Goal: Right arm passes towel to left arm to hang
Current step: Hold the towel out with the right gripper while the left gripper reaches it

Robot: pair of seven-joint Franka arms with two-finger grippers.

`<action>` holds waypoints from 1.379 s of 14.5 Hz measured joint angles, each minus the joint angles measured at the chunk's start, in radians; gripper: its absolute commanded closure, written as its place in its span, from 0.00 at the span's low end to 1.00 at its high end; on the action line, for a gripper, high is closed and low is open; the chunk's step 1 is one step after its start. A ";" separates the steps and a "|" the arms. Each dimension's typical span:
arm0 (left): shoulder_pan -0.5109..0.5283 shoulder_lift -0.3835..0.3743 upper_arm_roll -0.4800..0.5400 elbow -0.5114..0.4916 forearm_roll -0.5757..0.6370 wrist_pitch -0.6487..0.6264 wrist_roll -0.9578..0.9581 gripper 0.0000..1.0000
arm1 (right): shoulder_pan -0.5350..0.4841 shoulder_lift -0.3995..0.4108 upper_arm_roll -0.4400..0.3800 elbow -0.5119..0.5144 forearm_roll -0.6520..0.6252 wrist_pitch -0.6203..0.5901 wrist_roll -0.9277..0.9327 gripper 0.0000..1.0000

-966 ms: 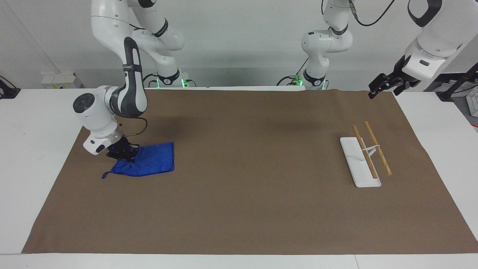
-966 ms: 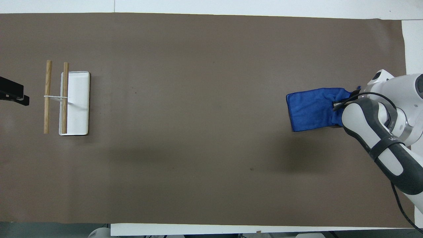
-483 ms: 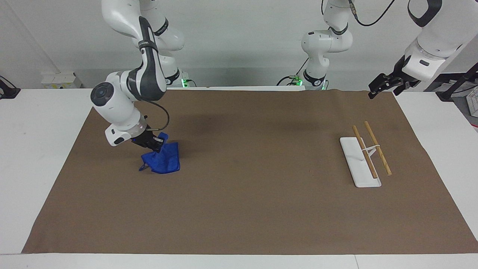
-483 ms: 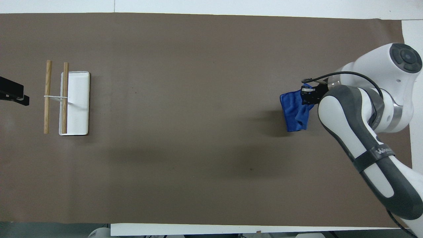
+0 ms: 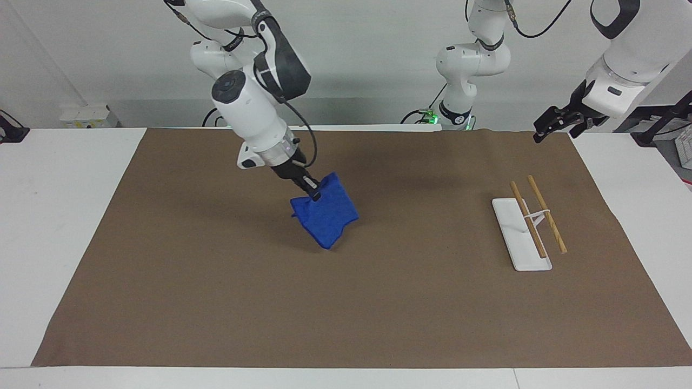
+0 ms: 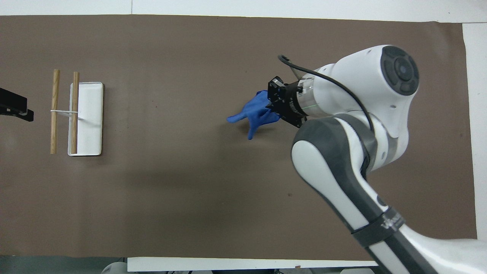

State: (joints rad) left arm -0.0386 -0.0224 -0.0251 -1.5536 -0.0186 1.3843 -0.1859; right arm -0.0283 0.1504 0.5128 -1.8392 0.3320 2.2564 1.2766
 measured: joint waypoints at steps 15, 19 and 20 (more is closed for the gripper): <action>-0.140 -0.010 -0.017 -0.237 -0.292 0.425 -1.459 0.00 | 0.054 0.094 0.192 0.144 0.173 0.305 0.493 1.00; -0.190 -0.010 -0.018 -0.252 -0.322 0.472 -1.561 0.00 | 0.057 0.104 0.193 0.148 0.173 0.305 0.493 1.00; -0.197 -0.010 -0.018 -0.260 -0.327 0.483 -1.579 0.00 | 0.058 0.104 0.193 0.149 0.173 0.305 0.493 1.00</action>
State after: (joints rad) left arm -0.2357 -0.0324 -0.0434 -1.8134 -0.3454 1.8677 -1.7651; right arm 0.0293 0.2548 0.7054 -1.6899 0.5053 2.5615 1.7700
